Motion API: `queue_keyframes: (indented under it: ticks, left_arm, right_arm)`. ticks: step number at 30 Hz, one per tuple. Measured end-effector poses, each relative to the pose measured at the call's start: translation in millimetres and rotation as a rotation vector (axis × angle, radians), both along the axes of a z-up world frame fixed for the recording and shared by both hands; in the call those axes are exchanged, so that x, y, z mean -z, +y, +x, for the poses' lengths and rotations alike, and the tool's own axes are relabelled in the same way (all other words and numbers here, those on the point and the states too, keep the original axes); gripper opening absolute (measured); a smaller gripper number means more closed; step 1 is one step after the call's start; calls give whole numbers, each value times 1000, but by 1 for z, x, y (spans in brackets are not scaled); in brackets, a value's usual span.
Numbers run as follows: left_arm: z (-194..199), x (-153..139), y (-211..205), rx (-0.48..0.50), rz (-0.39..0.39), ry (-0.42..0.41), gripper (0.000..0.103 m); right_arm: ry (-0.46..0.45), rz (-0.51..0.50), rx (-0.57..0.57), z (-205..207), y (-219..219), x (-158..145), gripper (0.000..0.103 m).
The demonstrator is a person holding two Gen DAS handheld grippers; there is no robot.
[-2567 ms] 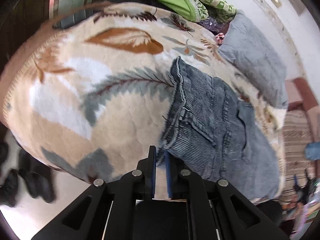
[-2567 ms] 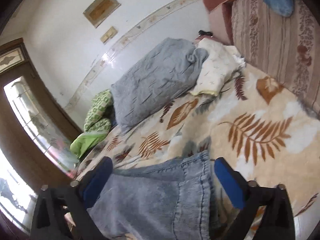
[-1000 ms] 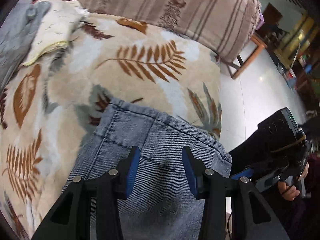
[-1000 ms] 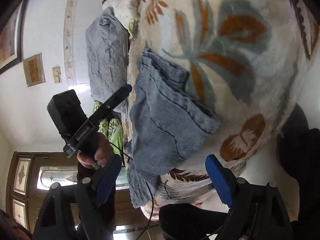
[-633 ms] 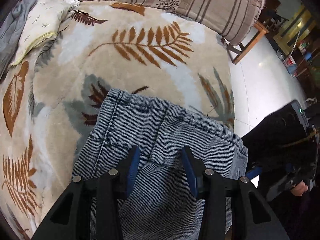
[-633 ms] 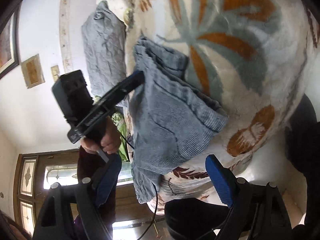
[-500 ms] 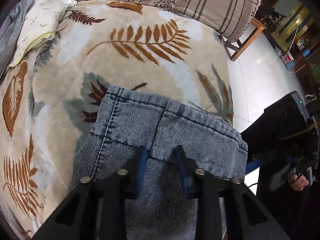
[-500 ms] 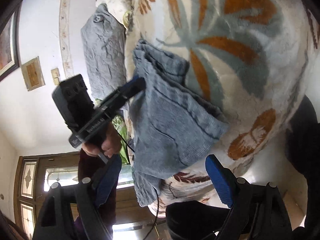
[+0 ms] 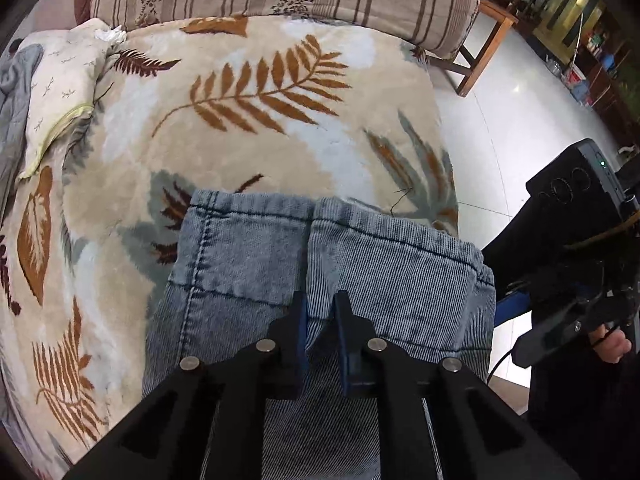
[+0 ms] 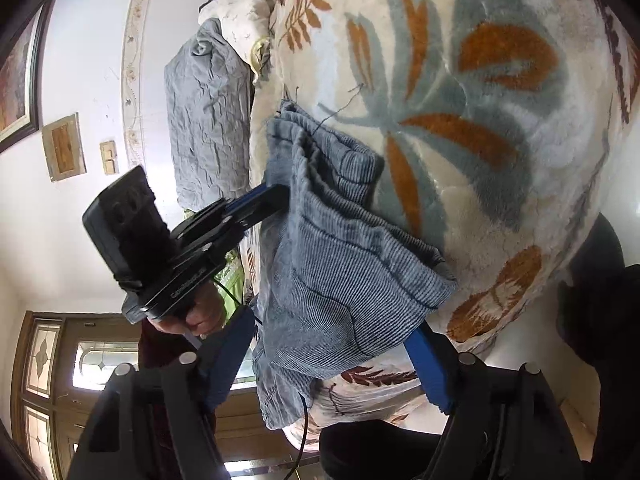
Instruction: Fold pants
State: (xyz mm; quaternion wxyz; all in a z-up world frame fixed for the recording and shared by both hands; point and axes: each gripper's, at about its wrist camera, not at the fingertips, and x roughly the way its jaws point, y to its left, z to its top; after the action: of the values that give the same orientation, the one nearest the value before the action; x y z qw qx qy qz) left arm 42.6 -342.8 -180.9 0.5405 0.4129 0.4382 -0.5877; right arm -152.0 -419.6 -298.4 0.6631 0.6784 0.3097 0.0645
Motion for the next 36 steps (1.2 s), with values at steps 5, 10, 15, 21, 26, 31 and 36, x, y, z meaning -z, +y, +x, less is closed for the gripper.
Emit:
queue_keyframes:
  ticks: [5,10,15,21,26,31,36]
  left_arm:
    - [0,0,-4,-32,-12,-10,11]
    - [-3,-14,-4,-53,-48,-97,9]
    - [14,-59,-5,-93,-159,-128,9]
    - [54,-42,-22,-205,-131,-144,9]
    - [67,5,-36,-294,-63,-155,21]
    - [91,-50,-8,-451,-255,-104,23]
    - [107,-125,72,-611,-419,-143,53]
  right_arm:
    - [-2,1,0,-1,0,-2,78]
    - [-27,-13,24,-6,-3,-5,77]
    - [-84,-37,74,-11,-8,-16,77]
    - [-94,-27,96,-6,-8,-18,77]
    - [-94,-24,79,0,-6,-23,77]
    - [-98,-35,88,-2,-7,-26,77]
    - [-111,-60,61,1,0,-35,77]
